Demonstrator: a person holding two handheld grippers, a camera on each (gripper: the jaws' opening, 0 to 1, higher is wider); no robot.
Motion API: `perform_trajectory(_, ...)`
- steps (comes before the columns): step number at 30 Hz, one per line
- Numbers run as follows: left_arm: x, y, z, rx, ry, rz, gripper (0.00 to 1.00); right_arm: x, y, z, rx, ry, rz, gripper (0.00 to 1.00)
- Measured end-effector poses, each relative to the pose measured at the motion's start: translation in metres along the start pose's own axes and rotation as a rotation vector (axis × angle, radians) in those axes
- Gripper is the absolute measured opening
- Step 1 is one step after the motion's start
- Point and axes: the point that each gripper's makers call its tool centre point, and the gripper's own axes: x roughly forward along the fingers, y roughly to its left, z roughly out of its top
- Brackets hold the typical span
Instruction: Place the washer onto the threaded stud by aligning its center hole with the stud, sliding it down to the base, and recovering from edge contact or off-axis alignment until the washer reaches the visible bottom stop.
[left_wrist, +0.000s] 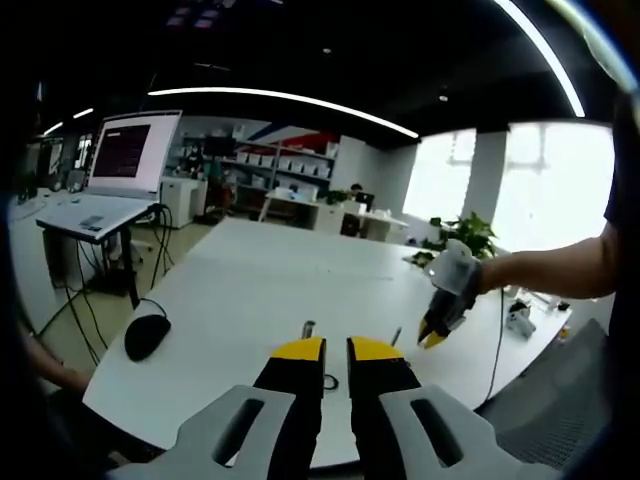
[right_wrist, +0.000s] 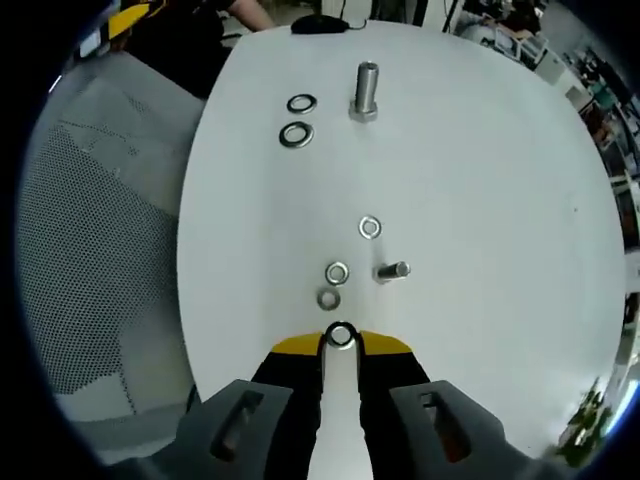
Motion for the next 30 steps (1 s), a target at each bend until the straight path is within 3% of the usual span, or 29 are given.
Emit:
perform_trajectory(6,0.0,0.0,0.0,0.0,0.0,0.0,0.06,-0.012,-0.004,0.001,-0.065,0.018,0.009,0.14)
perform_trajectory(18,0.0,0.001,0.0,-0.002,-0.002,0.002,0.06,-0.021,-0.012,0.023,-0.17,-0.037,-0.022,0.14)
perform_trajectory(25,0.0,0.001,0.0,-0.002,-0.002,0.003,0.06,-0.022,-0.016,0.033,-0.181,-0.075,-0.039,0.14)
perform_trajectory(30,0.0,0.001,0.001,-0.003,-0.004,0.004,0.06,-0.023,-0.026,0.04,-0.161,-0.109,-0.089,0.14)
